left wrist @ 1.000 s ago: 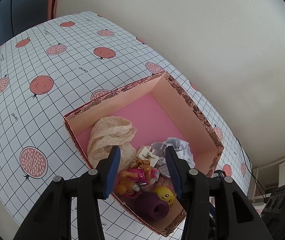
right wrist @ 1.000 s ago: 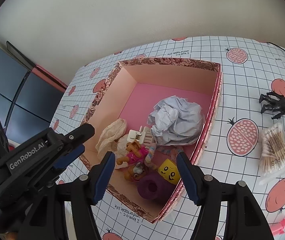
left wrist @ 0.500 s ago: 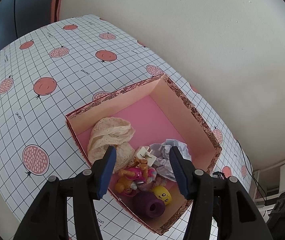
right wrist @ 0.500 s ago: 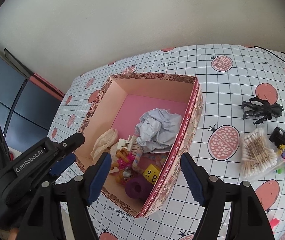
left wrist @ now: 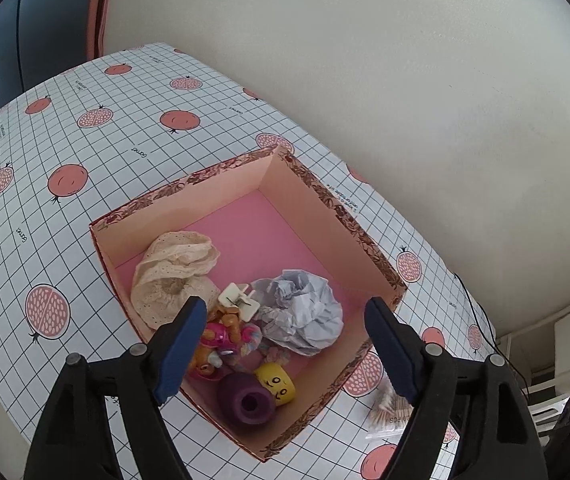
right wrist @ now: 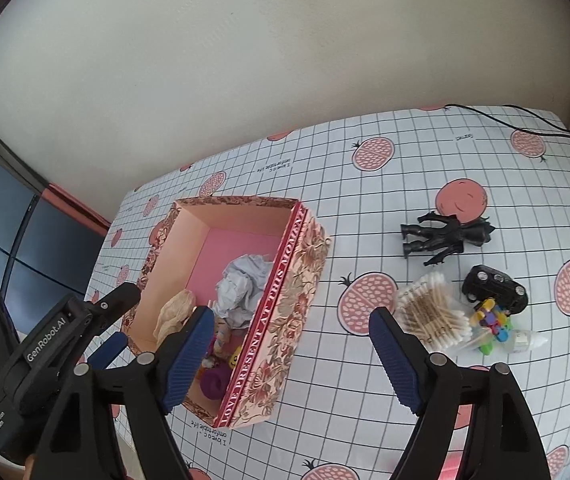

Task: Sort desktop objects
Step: 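Withdraw both tools from the box toward the cotton swab pack and bottle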

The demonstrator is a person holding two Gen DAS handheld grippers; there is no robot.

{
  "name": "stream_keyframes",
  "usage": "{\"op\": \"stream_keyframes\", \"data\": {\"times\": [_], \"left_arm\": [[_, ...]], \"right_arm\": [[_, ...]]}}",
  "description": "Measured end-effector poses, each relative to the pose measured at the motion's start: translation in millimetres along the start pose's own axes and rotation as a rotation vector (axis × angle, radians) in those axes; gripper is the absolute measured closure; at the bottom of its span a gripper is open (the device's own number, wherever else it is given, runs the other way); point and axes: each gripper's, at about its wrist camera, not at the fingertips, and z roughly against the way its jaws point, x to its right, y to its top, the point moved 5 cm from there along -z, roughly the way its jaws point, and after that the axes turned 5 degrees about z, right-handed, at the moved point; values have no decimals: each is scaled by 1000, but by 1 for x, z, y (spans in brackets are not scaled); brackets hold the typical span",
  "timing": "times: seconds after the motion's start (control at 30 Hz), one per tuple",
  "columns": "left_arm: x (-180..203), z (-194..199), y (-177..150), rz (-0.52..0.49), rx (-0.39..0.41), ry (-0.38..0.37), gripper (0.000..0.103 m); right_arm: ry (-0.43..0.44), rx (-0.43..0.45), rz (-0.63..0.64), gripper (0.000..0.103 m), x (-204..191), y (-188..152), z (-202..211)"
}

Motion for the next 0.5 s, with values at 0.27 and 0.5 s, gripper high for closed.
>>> {"op": "stream_keyframes", "data": {"times": [0.27,0.5], "left_arm": [[55,-3,-26,-106,-17,-52,13],[102,-6,-52,-196,-34,-91,12]], "right_arm": [[-65,35,-56,11,43,1,29],[-108,57,-117,10,85,-1,51]]}}
